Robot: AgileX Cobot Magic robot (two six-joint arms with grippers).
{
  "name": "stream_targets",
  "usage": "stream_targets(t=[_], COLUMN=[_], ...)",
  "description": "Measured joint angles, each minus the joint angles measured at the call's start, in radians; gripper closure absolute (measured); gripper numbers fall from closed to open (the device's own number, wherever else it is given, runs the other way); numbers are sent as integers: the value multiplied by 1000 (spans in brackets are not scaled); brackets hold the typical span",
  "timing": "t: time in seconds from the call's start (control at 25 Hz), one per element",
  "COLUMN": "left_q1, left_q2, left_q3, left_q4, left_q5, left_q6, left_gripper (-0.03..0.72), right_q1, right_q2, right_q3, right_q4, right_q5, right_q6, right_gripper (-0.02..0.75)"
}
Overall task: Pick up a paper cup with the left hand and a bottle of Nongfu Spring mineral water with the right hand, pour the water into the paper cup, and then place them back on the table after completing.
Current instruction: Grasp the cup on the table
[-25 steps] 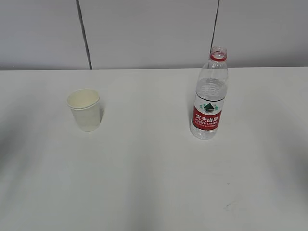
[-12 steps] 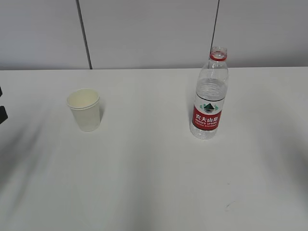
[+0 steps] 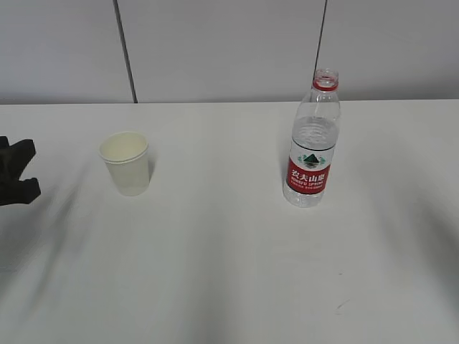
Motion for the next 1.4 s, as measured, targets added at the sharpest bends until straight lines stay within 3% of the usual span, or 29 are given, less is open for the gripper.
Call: stream_targets(t=[0.16,0.36,0.84,1.0,1.24,1.4], left_q1=[0,0,0,0,-3,-48], left_q2=[83,173,273,328,403,469], left_q3=[25,86,79,14,-78,-141], left_q4=[9,8,89,161,180,178], left_q5=[-129,-144,-158,-158,-158,-158], left_q6=[0,0,0,0,0,0], left_gripper=[440,440,428,346,154,111], right_q1=[0,0,0,0,0,0], right_q2=[4,38,205,257,290,296], right_q3=[99,171,180,180,180,180], right_q4=[0,0,0,0,0,0], right_q5=[-144,-273,-490,-581,-641,-687], right_q6=[0,0,6,22,46,49], right_gripper=[151,151,151,151,151,151])
